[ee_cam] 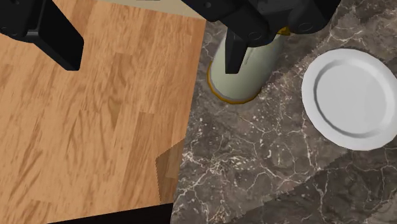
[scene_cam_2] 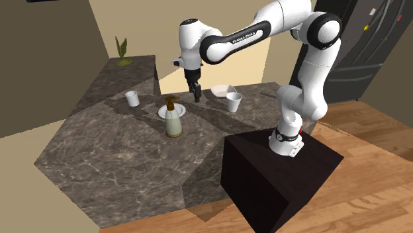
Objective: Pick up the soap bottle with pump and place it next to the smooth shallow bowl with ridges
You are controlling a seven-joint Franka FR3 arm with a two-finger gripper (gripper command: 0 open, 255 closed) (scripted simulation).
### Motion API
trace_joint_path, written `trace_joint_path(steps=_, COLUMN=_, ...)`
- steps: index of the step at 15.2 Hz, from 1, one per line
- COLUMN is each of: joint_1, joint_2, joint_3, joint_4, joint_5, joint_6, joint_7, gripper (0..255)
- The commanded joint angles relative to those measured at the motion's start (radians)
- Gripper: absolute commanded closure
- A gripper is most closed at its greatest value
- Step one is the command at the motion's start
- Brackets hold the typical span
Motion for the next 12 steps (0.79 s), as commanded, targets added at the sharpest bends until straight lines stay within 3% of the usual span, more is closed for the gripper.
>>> trace_joint_path(steps=1, joint_1=-0.011, joint_2=0.079, joint_3=-0.024, joint_4=0.067, joint_5=0.042, joint_6=0.014, joint_7=-0.048, gripper=0)
trace_joint_path(steps=6, joint_1=-0.07, joint_2=0.285, joint_3=-0.06, joint_4=0.258, joint_5=0.166, joint_6=0.02, joint_7=-0.167, gripper=0)
trace_joint_path(steps=11, joint_1=-0.167, joint_2=0.492, joint_3=-0.057, joint_4=0.489, joint_5=0.287, joint_6=-0.019, joint_7=-0.259, gripper=0)
trace_joint_path(steps=12, joint_1=-0.167, joint_2=0.494, joint_3=-0.056, joint_4=0.479, joint_5=0.288, joint_6=-0.006, joint_7=-0.26, gripper=0)
